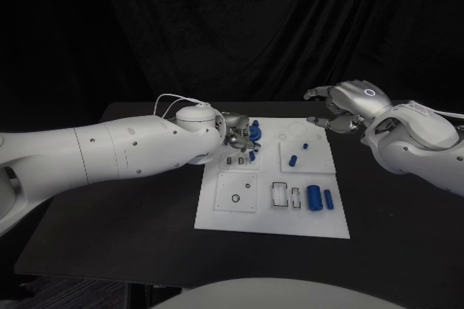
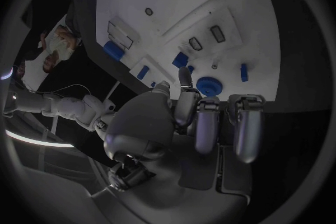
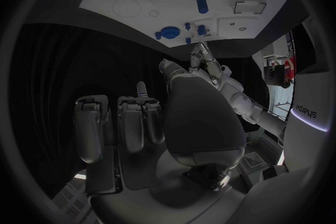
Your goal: Assemble the parts on the task board
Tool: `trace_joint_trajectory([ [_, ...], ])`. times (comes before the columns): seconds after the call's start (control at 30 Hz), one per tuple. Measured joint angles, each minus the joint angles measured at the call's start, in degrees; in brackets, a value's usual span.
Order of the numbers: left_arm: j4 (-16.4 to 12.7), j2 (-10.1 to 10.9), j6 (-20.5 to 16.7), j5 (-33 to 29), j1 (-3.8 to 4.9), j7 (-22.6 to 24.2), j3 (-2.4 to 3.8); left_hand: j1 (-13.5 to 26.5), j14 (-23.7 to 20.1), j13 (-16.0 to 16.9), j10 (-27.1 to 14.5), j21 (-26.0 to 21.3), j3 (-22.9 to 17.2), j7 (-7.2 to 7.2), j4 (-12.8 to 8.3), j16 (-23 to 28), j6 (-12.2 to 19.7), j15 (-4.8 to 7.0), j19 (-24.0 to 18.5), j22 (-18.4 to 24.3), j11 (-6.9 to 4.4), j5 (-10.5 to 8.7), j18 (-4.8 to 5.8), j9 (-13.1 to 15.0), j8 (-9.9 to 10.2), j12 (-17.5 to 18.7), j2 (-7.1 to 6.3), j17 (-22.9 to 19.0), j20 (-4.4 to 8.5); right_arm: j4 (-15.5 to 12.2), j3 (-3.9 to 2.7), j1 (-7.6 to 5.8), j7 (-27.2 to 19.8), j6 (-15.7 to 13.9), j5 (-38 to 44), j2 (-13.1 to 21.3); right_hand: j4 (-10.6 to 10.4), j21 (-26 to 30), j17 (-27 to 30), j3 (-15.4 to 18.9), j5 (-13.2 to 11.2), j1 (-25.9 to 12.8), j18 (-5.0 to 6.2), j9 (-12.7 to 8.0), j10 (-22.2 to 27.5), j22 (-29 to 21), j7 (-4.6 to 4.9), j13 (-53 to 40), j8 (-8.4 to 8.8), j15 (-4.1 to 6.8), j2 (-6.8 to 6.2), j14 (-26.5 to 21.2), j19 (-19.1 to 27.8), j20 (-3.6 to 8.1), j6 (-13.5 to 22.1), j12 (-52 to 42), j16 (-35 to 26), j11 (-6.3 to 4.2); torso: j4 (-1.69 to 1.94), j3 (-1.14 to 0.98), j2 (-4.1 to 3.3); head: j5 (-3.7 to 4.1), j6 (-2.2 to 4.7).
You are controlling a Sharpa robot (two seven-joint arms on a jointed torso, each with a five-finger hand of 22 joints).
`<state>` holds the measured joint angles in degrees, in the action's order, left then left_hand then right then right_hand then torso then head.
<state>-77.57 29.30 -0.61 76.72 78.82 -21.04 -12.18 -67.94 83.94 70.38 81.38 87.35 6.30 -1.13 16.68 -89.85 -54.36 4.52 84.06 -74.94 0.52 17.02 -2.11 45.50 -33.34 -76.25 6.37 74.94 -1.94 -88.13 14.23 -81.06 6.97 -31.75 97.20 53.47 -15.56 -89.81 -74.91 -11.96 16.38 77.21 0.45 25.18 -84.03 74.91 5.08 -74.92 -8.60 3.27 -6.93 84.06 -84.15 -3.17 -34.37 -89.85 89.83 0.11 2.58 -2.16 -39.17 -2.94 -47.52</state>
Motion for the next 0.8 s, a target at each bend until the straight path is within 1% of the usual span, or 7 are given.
trace_joint_trajectory([
  [0.17, 0.16, -0.49, 1.53, -1.81, 0.0, -2.55, 0.0, 0.25, 0.21, 0.01, 0.02, 0.0, 0.16, 0.0, -0.16, 0.0, 0.0, 0.21, 0.0, 0.0, -0.02, -0.27, 0.0, 0.61, 0.0, -0.01, -0.25, 0.0, 0.0, 0.06, 0.0, 0.0, 0.16, 0.35, 0.0, -0.08, 0.0, 0.0, 0.0, 0.0, 0.0, 0.0, 0.0, 0.06, 0.0, 0.0, -0.21, 0.0, -0.23, 0.0, 0.0, 0.0, 0.0, 0.0, -0.21, 0.0, 0.0, 0.0, -0.21, -0.14, -0.21, -0.2, -0.52],
  [0.33, 0.27, -0.65, 2.44, -3.63, 0.0, -4.32, 0.0, 1.71, 0.01, 0.02, 0.66, 0.0, 0.8, 0.31, -0.16, 0.0, -0.74, 0.43, 0.0, 0.01, -0.99, -4.48, -0.01, 2.23, 0.5, -0.03, 0.09, -0.01, 0.41, 0.21, 0.0, 0.0, 0.27, 0.57, 0.0, -0.14, 0.0, 0.0, 0.0, 0.0, 0.0, 0.0, 0.0, 0.06, 0.0, 0.0, -0.21, 0.0, -0.23, 0.0, 0.0, 0.0, 0.0, 0.0, -0.21, 0.0, 0.0, 0.0, -0.36, -0.34, -0.38, -0.2, -0.83],
  [0.37, 0.27, -0.7, 2.54, -3.98, 0.0, -4.66, -0.01, 2.22, 0.0, 0.03, 0.96, 0.0, 1.17, 0.21, -0.17, 0.0, -1.07, 0.43, 0.0, 0.0, -1.28, -5.43, -0.01, 2.68, 0.51, -0.63, -0.14, -0.01, 0.41, 0.25, 0.0, 0.0, 0.29, 0.62, 0.0, -0.14, 0.0, 0.0, 0.0, 0.0, 0.0, 0.0, 0.0, 0.05, 0.0, 0.0, -0.09, 0.0, -0.23, 0.0, 0.0, 0.0, 0.0, 0.0, -0.33, 0.0, 0.0, 0.0, -0.36, -0.37, -0.4, -0.2, -0.9],
  [0.4, 0.27, -0.73, 2.58, -4.21, 0.0, -4.9, -0.01, 2.65, -0.08, 3.09, 2.22, 0.0, 1.44, 0.34, -0.15, 0.0, -1.37, 0.7, 0.0, 0.01, -2.59, -6.02, -0.01, 3.04, 0.51, -8.34, -0.03, -0.01, 0.41, 0.28, 0.01, 0.0, 0.31, 0.66, 0.0, -0.14, 0.0, 0.0, 0.0, 0.0, 0.0, 0.0, 0.0, 0.06, 0.0, 0.0, 0.0, 0.0, -0.23, 0.0, 0.0, 0.0, 0.0, 0.0, -0.41, 0.0, 0.0, 0.0, -0.36, -0.38, -0.4, -0.14, -0.97],
  [0.43, 0.27, -0.75, 2.59, -4.43, 0.0, -5.1, -0.01, 2.68, -0.1, 4.54, 2.76, 0.0, 1.53, 0.4, -0.06, 0.0, -1.44, 0.72, 0.0, 0.01, -3.29, -6.32, -0.02, 3.29, 0.51, -12.25, 0.01, -0.01, 0.41, 0.31, 0.01, 0.0, 0.32, 0.69, 0.0, -0.14, 0.0, 0.0, 0.0, 0.0, 0.0, 0.0, 0.0, 0.05, 0.0, 0.0, 0.0, 0.0, -0.23, 0.0, 0.0, 0.0, 0.0, 0.0, -0.41, 0.0, 0.0, 0.0, -0.36, -0.4, -0.4, -0.1, -1.03],
  [0.47, 0.27, -0.8, 2.6, -4.69, 0.0, -5.35, -0.01, 3.22, -0.1, 4.68, 2.77, 0.0, 1.68, 0.49, -0.1, 0.0, -1.53, 0.72, 0.0, 0.01, -3.4, -6.72, -0.02, 3.62, 0.75, -13.23, -0.06, -0.01, 0.4, 0.34, 0.01, 0.0, 0.35, 0.73, 0.0, -0.14, 0.0, 0.0, 0.0, 0.0, 0.0, 0.0, 0.0, 0.09, 0.0, -0.01, 0.0, 0.0, -0.23, 0.0, 0.0, 0.0, 0.0, 0.0, -0.41, 0.0, 0.0, 0.0, -0.36, -0.42, -0.41, -0.05, -1.07],
  [0.8, 0.42, -1.27, 2.22, -5.95, 0.0, -6.21, -0.01, 4.5, -0.1, 4.67, 2.86, -0.01, 2.3, 0.61, -0.09, 0.0, -1.64, 0.72, -0.21, 0.01, -3.49, -6.94, -0.02, 4.56, 1.18, -13.61, 0.31, -0.01, 0.61, 0.52, 0.01, 0.0, 0.54, 0.96, 0.01, -0.17, 0.0, 0.0, 0.0, 0.0, 0.0, -0.01, 0.0, 0.1, 0.0, -0.01, -0.21, 0.01, -0.23, 0.0, 0.0, 0.0, 0.0, 0.0, -0.62, 0.0, 0.0, 0.0, -0.38, -0.43, -0.39, 0.02, -1.61],
])
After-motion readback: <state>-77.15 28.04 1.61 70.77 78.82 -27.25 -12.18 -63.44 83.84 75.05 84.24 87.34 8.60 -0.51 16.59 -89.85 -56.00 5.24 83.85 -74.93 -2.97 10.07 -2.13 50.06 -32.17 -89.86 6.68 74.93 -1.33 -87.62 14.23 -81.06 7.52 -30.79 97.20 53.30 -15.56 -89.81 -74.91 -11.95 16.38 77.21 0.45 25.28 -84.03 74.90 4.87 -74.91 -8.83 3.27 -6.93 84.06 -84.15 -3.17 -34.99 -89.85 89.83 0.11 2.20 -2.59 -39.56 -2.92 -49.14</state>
